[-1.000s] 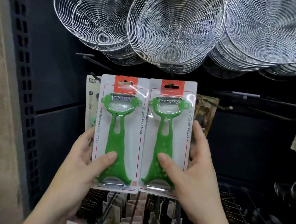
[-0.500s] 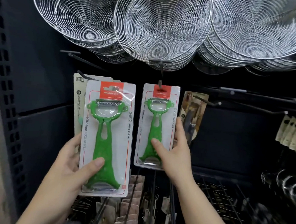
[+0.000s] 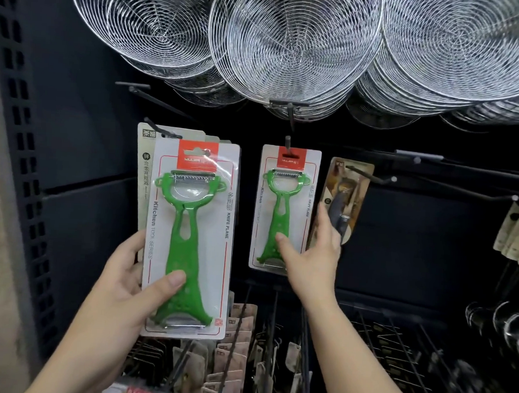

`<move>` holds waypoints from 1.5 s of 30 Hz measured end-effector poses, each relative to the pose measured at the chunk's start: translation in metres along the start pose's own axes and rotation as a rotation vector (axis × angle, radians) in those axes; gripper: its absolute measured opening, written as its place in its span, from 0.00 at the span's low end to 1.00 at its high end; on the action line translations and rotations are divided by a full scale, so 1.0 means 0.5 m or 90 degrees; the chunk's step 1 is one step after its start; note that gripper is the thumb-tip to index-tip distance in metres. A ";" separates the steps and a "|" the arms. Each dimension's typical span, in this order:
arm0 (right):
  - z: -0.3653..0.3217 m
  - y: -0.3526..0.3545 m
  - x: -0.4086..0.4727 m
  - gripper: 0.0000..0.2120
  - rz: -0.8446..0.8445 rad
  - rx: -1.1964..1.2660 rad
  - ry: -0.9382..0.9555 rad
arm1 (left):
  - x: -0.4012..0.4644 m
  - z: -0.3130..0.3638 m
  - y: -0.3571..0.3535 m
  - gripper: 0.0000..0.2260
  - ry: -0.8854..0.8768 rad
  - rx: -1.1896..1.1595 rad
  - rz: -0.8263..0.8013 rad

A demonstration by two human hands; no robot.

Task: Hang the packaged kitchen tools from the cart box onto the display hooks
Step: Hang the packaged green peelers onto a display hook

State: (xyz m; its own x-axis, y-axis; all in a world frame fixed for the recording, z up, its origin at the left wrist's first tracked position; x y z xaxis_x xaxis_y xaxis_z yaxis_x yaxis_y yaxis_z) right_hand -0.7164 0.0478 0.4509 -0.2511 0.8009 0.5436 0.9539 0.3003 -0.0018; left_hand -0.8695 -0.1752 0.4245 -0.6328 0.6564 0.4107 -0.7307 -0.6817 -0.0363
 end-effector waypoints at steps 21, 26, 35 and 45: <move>-0.094 0.001 -0.174 0.41 -0.212 0.261 0.002 | 0.002 0.039 -0.148 0.32 -0.013 0.015 -0.104; -0.101 0.013 -0.163 0.41 -0.202 0.258 0.018 | 0.008 0.055 -0.170 0.31 -0.028 0.021 -0.119; -0.097 0.022 -0.161 0.41 -0.191 0.262 0.015 | 0.004 0.068 -0.179 0.28 -0.041 0.032 -0.134; -0.067 0.024 -0.139 0.37 -0.145 0.181 0.016 | 0.022 0.010 -0.182 0.20 0.004 0.137 -0.118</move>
State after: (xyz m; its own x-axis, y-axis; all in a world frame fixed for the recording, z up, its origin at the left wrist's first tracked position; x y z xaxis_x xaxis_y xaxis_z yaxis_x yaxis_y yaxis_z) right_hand -0.6818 -0.0217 0.4412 -0.4439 0.6857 0.5769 0.7894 0.6039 -0.1104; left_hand -0.8085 -0.1077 0.4368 -0.4957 0.7780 0.3860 -0.7634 -0.6022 0.2336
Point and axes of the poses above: each hand's wrist, its own x-axis towards the middle knuckle, its own y-axis out of the back of the hand, z = x × y, the point moved 7 cm from there along x, towards the middle knuckle, and after that the axes turned 14 degrees about x, right-handed, at the moved point
